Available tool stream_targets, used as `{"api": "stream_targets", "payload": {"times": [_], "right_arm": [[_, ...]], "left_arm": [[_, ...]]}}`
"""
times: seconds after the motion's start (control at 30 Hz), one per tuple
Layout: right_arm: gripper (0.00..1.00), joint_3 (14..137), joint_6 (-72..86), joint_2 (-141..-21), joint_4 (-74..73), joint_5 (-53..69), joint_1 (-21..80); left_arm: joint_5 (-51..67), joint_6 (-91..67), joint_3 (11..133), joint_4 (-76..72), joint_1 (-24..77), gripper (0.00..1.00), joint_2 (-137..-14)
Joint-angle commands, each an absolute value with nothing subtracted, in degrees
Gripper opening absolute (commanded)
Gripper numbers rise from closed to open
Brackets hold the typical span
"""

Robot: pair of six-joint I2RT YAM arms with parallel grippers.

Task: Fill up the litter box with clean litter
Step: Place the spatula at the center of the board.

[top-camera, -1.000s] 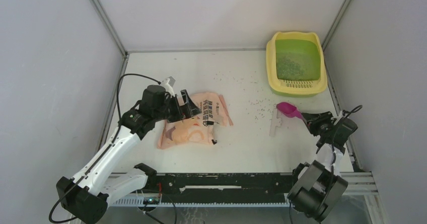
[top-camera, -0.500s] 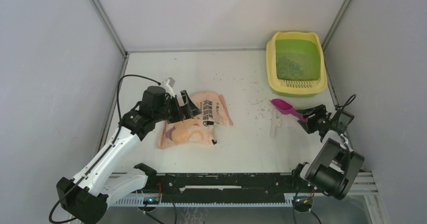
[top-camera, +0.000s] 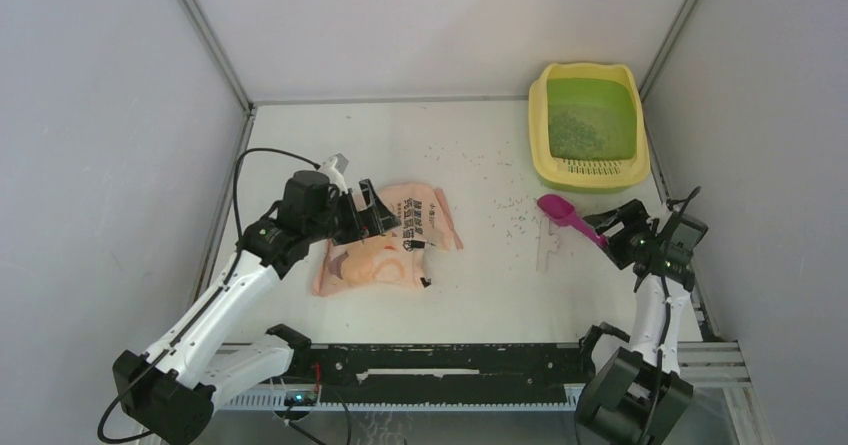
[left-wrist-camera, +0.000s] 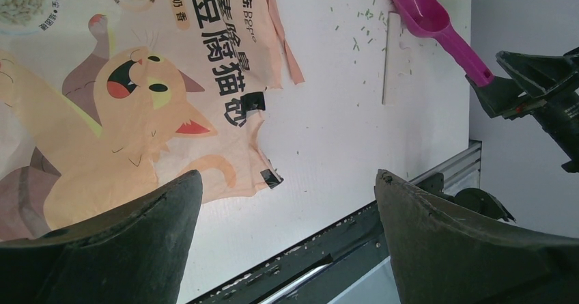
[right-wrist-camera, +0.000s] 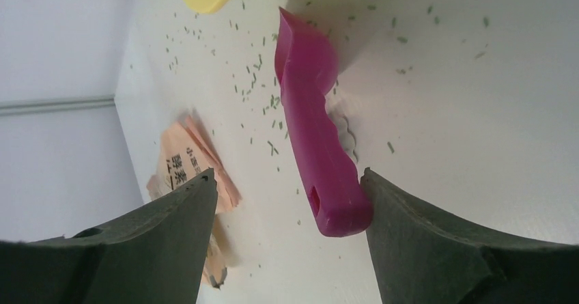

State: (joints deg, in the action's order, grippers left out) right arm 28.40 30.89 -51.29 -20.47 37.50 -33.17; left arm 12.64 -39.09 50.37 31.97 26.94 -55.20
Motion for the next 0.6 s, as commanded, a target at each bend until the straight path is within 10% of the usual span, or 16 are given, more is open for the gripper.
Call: {"api": "stream_targets", "payload": {"times": [0.0, 0.57], "right_arm": [[0.82, 29.8, 28.1, -48.3, -24.9, 35.7, -32.0], [0.83, 26.6, 35.9, -39.7, -20.3, 36.9, -36.9]], "left_arm": [[13.5, -39.7, 49.9, 30.0, 27.0, 1.00, -55.6], [14.0, -38.9, 51.3, 30.9, 27.0, 1.00, -56.6]]}}
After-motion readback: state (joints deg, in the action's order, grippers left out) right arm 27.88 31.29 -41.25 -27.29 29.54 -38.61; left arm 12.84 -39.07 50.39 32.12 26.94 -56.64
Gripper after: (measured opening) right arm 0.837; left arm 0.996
